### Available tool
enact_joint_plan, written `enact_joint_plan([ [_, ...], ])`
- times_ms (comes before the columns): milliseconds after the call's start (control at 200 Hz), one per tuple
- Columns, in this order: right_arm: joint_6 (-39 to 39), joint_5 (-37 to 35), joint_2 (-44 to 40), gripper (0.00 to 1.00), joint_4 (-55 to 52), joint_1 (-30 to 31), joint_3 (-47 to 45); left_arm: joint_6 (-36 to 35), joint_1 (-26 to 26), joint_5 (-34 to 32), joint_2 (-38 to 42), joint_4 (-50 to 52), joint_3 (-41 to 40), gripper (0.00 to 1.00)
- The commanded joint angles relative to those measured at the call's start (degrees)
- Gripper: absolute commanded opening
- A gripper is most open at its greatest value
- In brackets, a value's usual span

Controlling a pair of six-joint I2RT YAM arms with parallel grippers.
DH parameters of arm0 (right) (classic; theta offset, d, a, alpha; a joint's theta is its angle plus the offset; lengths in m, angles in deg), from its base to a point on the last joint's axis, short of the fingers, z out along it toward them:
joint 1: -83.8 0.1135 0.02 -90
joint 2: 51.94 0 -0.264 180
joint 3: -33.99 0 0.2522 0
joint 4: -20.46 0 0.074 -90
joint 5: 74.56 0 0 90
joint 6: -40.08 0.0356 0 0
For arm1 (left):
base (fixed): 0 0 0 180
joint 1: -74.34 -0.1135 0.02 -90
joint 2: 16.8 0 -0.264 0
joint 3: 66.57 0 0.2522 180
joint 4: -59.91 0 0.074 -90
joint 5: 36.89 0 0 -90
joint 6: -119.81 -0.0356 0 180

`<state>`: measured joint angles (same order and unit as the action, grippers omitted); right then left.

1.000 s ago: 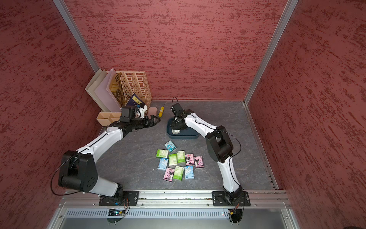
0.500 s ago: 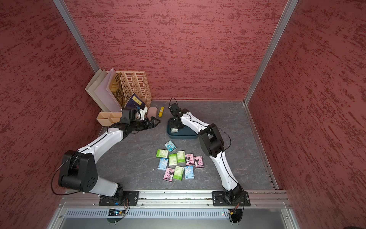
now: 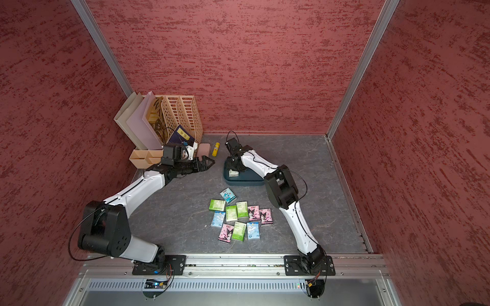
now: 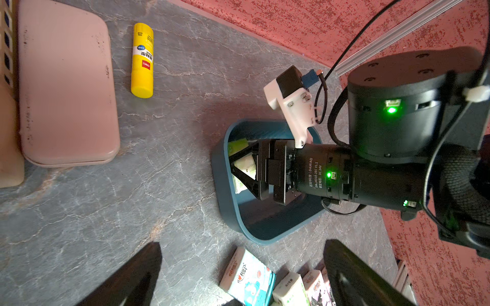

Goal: Put the pocket tissues into the storage box
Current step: Place the pocket tissues in the storage box, then pick up the pocket tissues from the center of the board.

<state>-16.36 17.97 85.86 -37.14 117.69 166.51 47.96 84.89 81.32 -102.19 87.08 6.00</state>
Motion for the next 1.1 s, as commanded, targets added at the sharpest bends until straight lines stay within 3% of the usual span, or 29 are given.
enact_joint_plan([
  [0,0.76,-0.29,0.67,0.63,1.57,-0.32,1.78,-1.21,-0.35,-0.02,0.81,-0.49,-0.60,1.00],
  [481,-1.59,2.56,-8.80,0.71,8.26,-0.84,-6.78,0.82,-0.35,0.07,0.87,0.64,1.39,1.00],
  [827,-18.80,0.90,-24.56,0.74,10.48,-0.25,-21.26,0.53,-0.43,-1.63,2.24,3.32,1.74,1.00],
  [1097,-27.99,5.05,-35.51,0.67,8.52,4.07,-33.41,1.20,-4.78,-0.31,4.31,3.27,-1.87,1.00],
])
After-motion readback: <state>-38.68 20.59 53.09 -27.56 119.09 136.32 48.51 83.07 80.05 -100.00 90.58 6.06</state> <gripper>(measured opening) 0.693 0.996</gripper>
